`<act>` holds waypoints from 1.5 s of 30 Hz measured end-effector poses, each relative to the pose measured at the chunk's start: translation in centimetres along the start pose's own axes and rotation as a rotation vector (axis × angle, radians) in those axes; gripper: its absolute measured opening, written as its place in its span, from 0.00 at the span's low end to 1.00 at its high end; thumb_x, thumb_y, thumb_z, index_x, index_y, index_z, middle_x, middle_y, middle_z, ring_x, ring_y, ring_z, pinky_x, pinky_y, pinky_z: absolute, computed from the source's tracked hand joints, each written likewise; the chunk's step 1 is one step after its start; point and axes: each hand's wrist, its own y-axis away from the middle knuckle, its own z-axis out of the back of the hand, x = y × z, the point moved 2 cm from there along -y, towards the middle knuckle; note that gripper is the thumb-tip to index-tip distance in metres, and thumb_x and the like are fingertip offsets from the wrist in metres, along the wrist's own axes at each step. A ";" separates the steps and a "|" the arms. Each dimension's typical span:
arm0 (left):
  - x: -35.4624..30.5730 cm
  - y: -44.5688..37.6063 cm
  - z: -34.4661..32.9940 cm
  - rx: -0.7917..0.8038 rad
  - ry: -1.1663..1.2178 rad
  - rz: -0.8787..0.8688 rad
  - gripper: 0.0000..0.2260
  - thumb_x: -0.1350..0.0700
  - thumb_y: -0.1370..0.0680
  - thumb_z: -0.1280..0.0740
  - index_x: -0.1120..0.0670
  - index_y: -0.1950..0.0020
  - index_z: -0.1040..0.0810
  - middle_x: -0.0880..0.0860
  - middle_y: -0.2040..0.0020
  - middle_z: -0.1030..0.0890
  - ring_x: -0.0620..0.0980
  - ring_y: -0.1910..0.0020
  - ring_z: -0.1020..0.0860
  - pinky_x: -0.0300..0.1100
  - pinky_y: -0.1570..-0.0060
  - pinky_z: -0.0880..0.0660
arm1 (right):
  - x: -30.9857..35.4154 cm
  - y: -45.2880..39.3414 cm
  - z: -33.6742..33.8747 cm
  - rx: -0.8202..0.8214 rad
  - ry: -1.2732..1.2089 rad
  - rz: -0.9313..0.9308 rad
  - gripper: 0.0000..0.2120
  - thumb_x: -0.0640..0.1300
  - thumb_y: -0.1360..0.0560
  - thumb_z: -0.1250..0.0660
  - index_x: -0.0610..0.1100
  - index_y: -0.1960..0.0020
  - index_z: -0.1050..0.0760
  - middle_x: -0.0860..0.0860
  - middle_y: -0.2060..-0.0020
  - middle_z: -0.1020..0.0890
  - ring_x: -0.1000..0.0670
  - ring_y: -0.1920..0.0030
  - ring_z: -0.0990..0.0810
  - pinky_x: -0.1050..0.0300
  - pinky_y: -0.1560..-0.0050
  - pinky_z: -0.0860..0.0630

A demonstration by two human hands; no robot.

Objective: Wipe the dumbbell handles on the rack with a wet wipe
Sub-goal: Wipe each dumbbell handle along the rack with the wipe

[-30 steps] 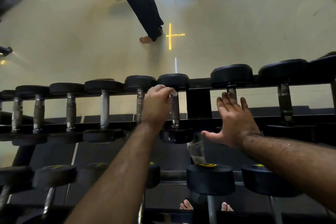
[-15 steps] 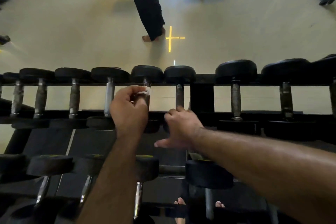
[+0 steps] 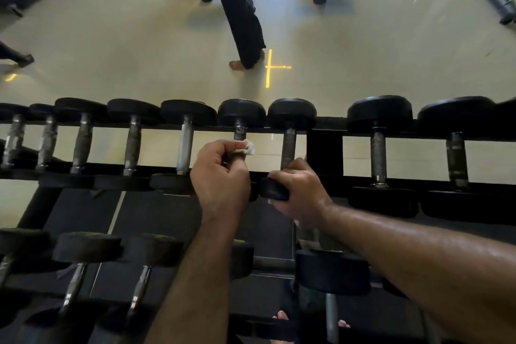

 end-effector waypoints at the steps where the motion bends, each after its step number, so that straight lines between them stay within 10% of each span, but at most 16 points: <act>1: -0.4 0.0 -0.3 0.001 0.008 -0.011 0.12 0.66 0.24 0.30 0.50 0.49 0.14 0.45 0.52 0.14 0.45 0.51 0.16 0.51 0.49 0.15 | -0.8 0.3 -0.1 -0.013 -0.039 0.037 0.24 0.50 0.37 0.17 0.46 0.42 0.14 0.53 0.55 0.12 0.45 0.49 0.23 0.56 0.45 0.25; 8: -1.6 -1.2 -2.1 0.061 -0.085 -0.091 0.11 0.65 0.23 0.29 0.48 0.49 0.14 0.44 0.53 0.15 0.41 0.50 0.17 0.46 0.47 0.17 | -1.5 0.1 0.8 0.216 0.003 0.149 0.33 0.55 0.30 0.19 0.47 0.29 0.22 0.52 0.41 0.14 0.44 0.41 0.24 0.44 0.39 0.21; 11: -1.4 -1.5 -3.2 0.108 -0.137 -0.115 0.12 0.64 0.23 0.29 0.47 0.50 0.14 0.42 0.53 0.16 0.38 0.50 0.19 0.39 0.46 0.18 | -1.8 0.6 3.7 0.391 0.266 0.143 0.48 0.75 0.29 0.31 0.51 0.17 0.36 0.52 0.24 0.25 0.45 0.27 0.30 0.43 0.26 0.29; 16: 0.2 -2.8 -5.9 0.165 -0.276 -0.311 0.10 0.64 0.23 0.28 0.51 0.47 0.13 0.44 0.51 0.16 0.42 0.51 0.19 0.39 0.46 0.20 | -7.1 3.3 10.9 0.188 0.404 -0.305 0.61 0.85 0.30 0.49 0.45 0.12 0.49 0.45 0.13 0.48 0.43 0.14 0.49 0.44 0.14 0.51; 20: 1.0 -4.3 -9.7 0.236 -0.406 -0.463 0.09 0.63 0.22 0.30 0.53 0.47 0.13 0.50 0.50 0.16 0.48 0.53 0.18 0.42 0.50 0.20 | -8.5 3.2 11.3 0.406 0.441 -0.515 0.71 0.91 0.37 0.56 0.41 0.13 0.63 0.42 0.14 0.64 0.43 0.14 0.66 0.42 0.14 0.58; 26: 2.4 -3.9 -13.0 0.538 -0.699 -0.587 0.08 0.59 0.18 0.30 0.56 0.40 0.15 0.53 0.41 0.19 0.55 0.43 0.21 0.51 0.48 0.18 | -7.8 4.0 11.7 0.158 0.478 -0.538 0.67 0.89 0.35 0.55 0.39 0.15 0.43 0.40 0.14 0.46 0.41 0.14 0.49 0.32 0.16 0.51; 30: 2.3 -3.2 -10.5 1.011 -0.778 -0.463 0.10 0.58 0.19 0.29 0.48 0.40 0.14 0.48 0.41 0.20 0.48 0.42 0.21 0.46 0.39 0.20 | -8.0 3.9 12.0 0.218 0.462 -0.549 0.64 0.86 0.34 0.52 0.40 0.15 0.40 0.40 0.14 0.48 0.41 0.14 0.47 0.31 0.18 0.44; 35: 0.5 -5.3 -12.1 0.734 -0.680 -0.428 0.07 0.58 0.20 0.27 0.48 0.46 0.12 0.47 0.44 0.18 0.48 0.48 0.19 0.42 0.46 0.22 | -7.6 3.8 12.0 0.260 0.505 -0.508 0.62 0.85 0.34 0.48 0.40 0.17 0.36 0.39 0.15 0.44 0.39 0.14 0.48 0.29 0.20 0.39; 40: 0.1 -3.0 -14.1 1.196 -1.055 -0.386 0.07 0.61 0.24 0.28 0.52 0.48 0.13 0.51 0.54 0.16 0.52 0.54 0.17 0.43 0.57 0.20 | -7.5 3.6 11.9 0.298 0.529 -0.484 0.62 0.85 0.34 0.48 0.39 0.18 0.33 0.40 0.16 0.39 0.38 0.14 0.48 0.29 0.21 0.39; 45: -2.0 -6.5 -14.0 1.140 -0.833 -0.147 0.03 0.53 0.24 0.22 0.49 0.55 0.14 0.45 0.60 0.16 0.44 0.61 0.19 0.40 0.60 0.21 | -7.6 3.7 11.8 0.312 0.541 -0.457 0.62 0.85 0.35 0.46 0.38 0.20 0.31 0.39 0.17 0.36 0.36 0.15 0.47 0.29 0.22 0.36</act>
